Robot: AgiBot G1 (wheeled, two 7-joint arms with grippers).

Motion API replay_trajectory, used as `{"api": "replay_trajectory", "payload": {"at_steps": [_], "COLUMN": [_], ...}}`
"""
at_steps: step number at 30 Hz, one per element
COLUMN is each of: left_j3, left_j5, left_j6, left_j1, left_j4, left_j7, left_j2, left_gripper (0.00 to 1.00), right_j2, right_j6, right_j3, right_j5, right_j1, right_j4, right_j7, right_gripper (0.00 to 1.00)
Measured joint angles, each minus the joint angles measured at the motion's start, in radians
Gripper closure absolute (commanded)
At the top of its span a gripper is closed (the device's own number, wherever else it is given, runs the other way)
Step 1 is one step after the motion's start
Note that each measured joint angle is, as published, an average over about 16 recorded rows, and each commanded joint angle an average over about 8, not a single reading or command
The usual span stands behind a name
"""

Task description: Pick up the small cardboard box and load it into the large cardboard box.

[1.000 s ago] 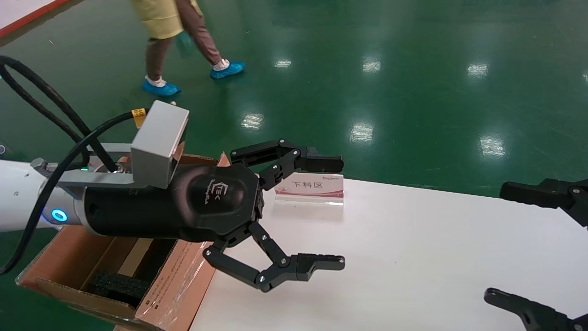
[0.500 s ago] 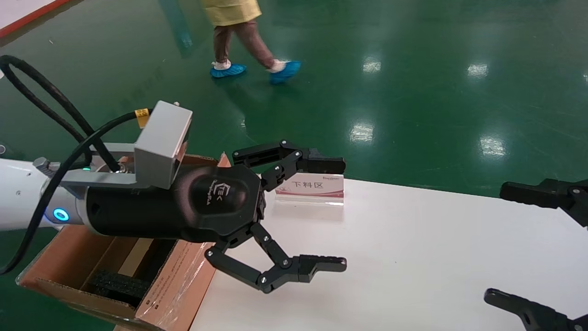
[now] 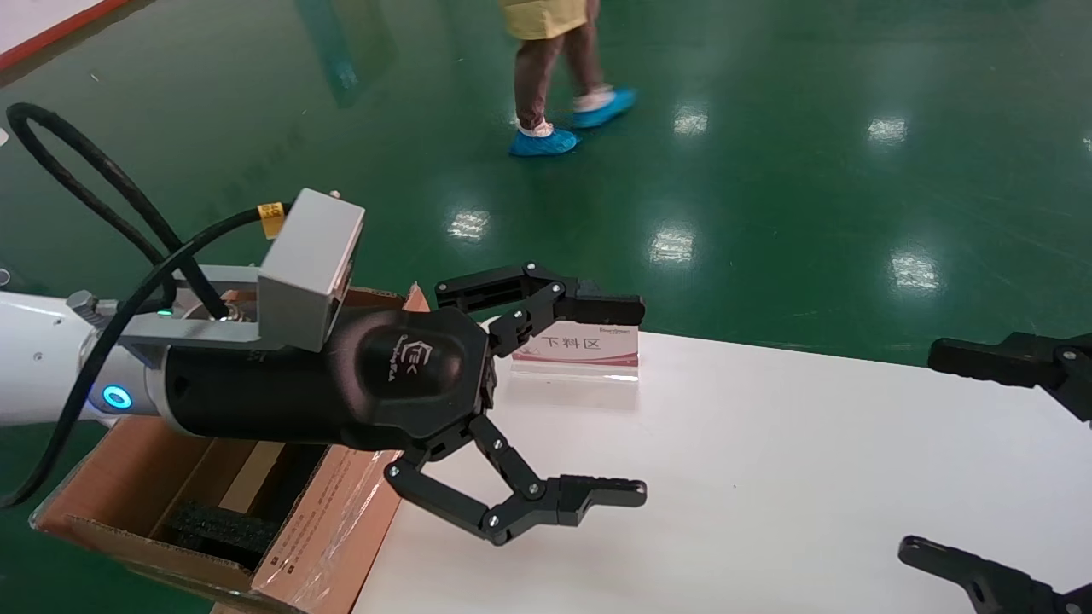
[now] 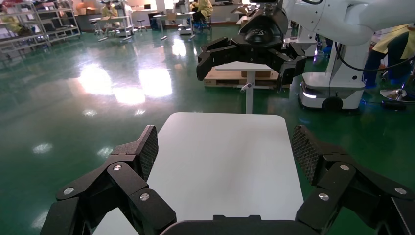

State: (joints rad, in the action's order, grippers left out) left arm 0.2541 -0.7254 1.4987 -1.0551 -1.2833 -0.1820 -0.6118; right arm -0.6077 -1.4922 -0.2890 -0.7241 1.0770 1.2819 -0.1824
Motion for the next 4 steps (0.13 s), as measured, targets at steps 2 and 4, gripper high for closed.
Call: {"api": "replay_trajectory", "payload": {"at_steps": [2, 4], "left_j3": [0.001, 0.002], "left_j5": [0.000, 0.000], "left_j6": [0.000, 0.000], "left_j1": [-0.001, -0.001], "left_j4": [0.000, 0.000], "left_j7": [0.000, 0.000], "left_j2": [0.000, 0.000], "left_gripper": [0.00, 0.00], "right_j2": [0.000, 0.000], "right_j6": [0.000, 0.000], "right_j3": [0.000, 0.001], "right_j5": [0.000, -0.001], "right_j1": [0.000, 0.000], "right_j4": [0.000, 0.000], "right_j7": [0.000, 0.000], "right_gripper": [0.00, 0.00]}}
